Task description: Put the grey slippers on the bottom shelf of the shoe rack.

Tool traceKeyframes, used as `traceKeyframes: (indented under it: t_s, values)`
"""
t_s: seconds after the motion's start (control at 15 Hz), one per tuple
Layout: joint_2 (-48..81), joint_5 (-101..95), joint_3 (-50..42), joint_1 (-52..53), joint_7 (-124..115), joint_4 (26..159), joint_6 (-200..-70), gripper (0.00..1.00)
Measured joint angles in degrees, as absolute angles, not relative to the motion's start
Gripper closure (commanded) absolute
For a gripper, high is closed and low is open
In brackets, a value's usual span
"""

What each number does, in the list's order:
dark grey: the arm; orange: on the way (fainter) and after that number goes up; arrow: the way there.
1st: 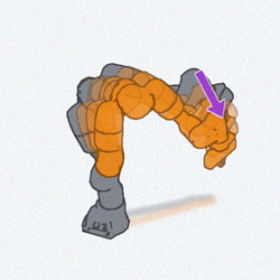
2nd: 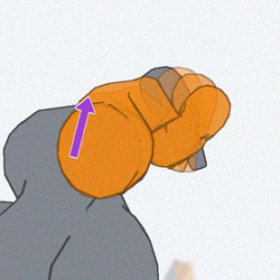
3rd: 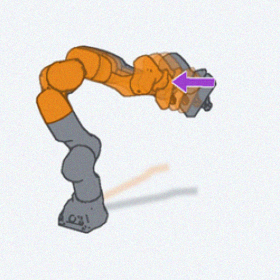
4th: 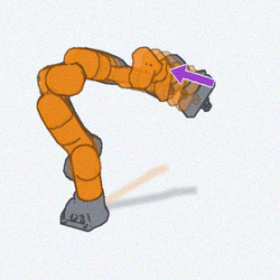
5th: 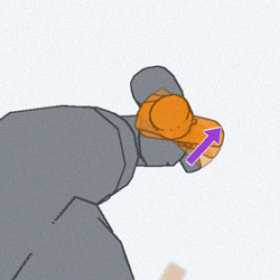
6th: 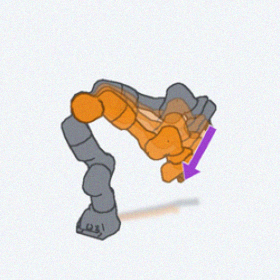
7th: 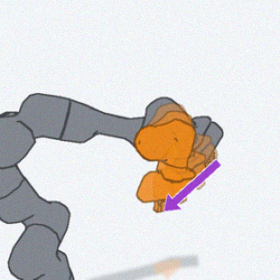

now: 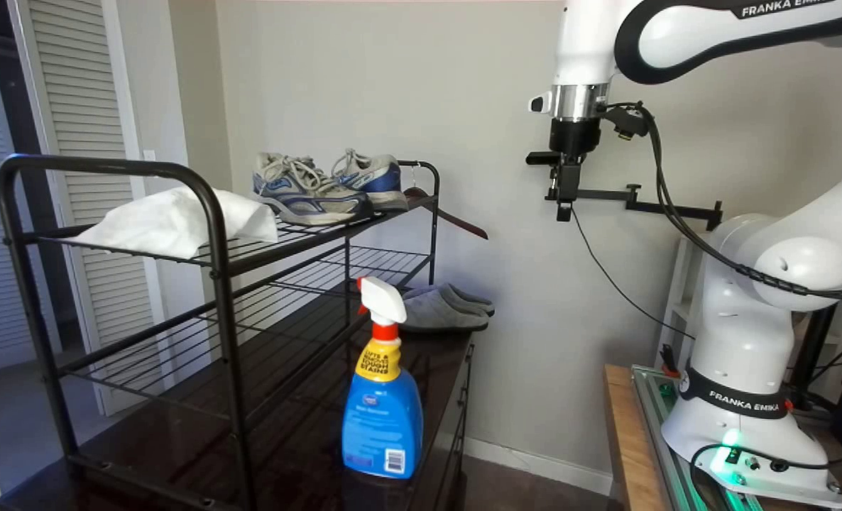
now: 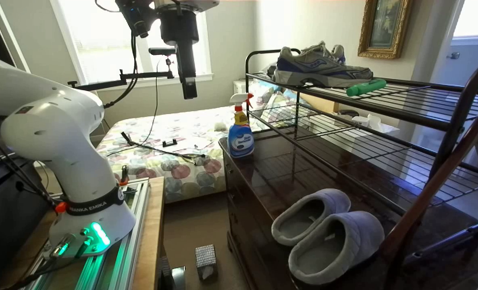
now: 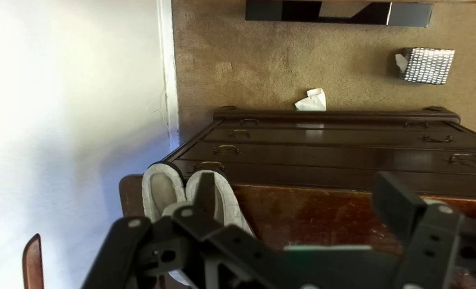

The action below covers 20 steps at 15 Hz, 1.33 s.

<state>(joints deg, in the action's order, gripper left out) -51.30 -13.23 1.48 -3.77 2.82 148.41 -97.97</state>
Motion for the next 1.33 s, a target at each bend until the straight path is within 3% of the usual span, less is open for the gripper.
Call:
traceKeyframes:
  t_s: [0.27,0.8,1.33]
  values:
    - [-51.18,-13.34,0.47,-3.42,2.90,148.58,-101.78,0.00]
    - [-47.63,-18.45,-11.22,-2.80,23.08,154.18,-126.13,0.00]
    - [-35.48,-16.91,-22.82,-1.40,39.80,154.89,-131.51,0.00]
